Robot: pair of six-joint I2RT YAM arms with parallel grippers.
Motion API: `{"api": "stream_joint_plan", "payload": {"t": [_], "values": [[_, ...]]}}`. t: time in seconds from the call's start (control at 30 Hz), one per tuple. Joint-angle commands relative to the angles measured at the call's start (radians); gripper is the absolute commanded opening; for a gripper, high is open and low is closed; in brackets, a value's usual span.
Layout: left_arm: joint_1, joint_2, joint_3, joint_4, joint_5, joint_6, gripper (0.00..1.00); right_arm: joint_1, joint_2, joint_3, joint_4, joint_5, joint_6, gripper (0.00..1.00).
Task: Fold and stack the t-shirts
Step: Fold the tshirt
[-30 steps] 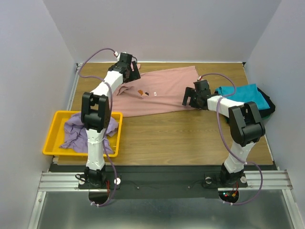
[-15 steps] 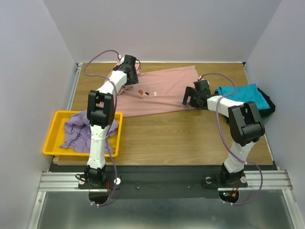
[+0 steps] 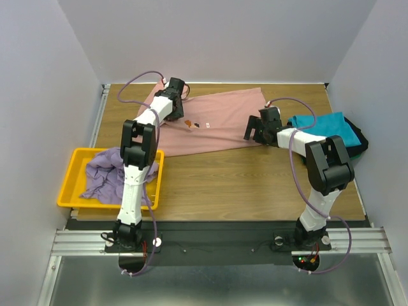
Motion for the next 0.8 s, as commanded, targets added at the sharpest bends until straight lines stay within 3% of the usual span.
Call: {"api": "stream_joint_plan", "payload": {"t": [0.0,0.07,0.17,0.2,0.23,0.77], "values": [[-0.006,0.001,0.048,-0.029,-0.018,0.022,0.53,-0.010,0.027,-0.051,-0.058,0.025,0.015,1.00],[-0.006,0.001,0.048,-0.027,-0.021,0.026,0.45,-0.010,0.021,-0.056,-0.058,0.024,0.015,1.00],[-0.006,0.001,0.061,-0.024,-0.019,0.029,0.25,-0.010,0.018,-0.056,-0.058,0.027,0.014,1.00],[-0.006,-0.001,0.062,-0.020,-0.019,0.035,0.09,-0.010,0.018,-0.056,-0.058,0.027,0.014,1.00],[-0.006,-0.002,0.064,-0.015,-0.021,0.041,0.01,-0.010,0.016,-0.056,-0.058,0.027,0.014,1.00],[-0.005,-0.118,-0.013,0.221,0.048,0.304,0.00,-0.010,0.007,-0.065,-0.058,0.042,0.012,1.00]]}}
